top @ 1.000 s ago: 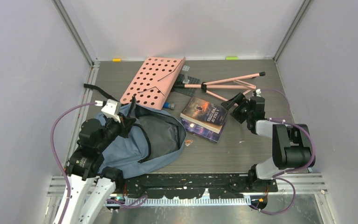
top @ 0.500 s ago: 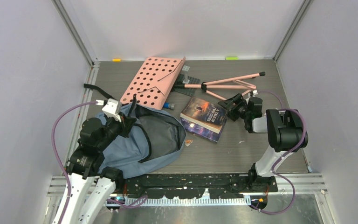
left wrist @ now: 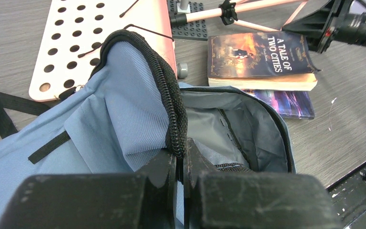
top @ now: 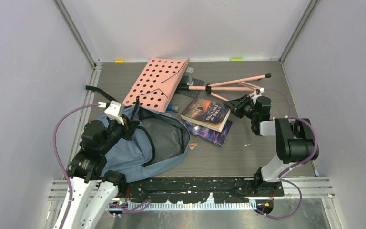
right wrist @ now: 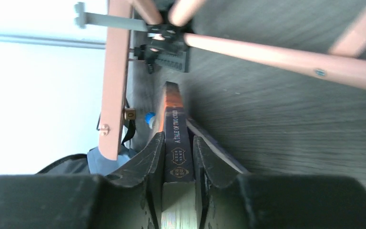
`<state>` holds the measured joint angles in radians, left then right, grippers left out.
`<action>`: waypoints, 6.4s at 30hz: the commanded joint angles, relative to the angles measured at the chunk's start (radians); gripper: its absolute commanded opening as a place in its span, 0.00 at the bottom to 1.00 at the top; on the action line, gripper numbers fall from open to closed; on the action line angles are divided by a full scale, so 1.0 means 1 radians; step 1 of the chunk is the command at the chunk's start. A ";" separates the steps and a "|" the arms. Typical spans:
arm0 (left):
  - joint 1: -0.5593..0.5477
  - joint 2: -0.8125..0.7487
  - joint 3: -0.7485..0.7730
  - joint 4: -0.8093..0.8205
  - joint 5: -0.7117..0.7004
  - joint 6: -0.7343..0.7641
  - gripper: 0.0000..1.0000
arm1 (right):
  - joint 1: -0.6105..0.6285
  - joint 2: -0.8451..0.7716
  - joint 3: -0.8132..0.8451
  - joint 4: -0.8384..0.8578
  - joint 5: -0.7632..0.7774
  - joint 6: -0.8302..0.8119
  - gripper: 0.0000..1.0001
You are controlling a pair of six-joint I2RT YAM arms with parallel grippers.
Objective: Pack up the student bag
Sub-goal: Pick up the book from the center of the board, then place the book at the center of the board, then pick up the book from the center of the board, then place the book in the student bag.
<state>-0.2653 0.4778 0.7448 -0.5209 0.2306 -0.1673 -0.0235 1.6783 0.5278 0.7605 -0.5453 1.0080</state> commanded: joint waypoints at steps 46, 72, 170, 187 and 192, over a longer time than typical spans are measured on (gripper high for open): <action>0.003 -0.018 0.013 0.078 0.006 0.009 0.00 | 0.381 -0.047 1.207 -1.894 0.594 -0.900 0.24; -0.003 -0.026 0.011 0.077 0.006 0.009 0.00 | 0.532 -0.345 0.891 -1.900 0.678 -0.657 0.67; -0.003 -0.118 -0.009 0.133 -0.002 0.034 0.00 | 1.029 0.020 0.505 -0.064 0.278 -0.018 0.01; -0.003 -0.121 -0.011 0.139 0.009 0.029 0.00 | 1.070 0.347 0.691 -0.073 0.283 -0.016 0.01; -0.003 -0.119 -0.010 0.139 0.015 0.028 0.00 | 1.069 0.375 0.700 -0.249 0.397 -0.082 0.08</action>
<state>-0.2661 0.3679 0.7212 -0.4984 0.2016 -0.1413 1.0222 2.0544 1.1687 0.5766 -0.2340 0.9894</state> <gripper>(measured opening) 0.036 0.310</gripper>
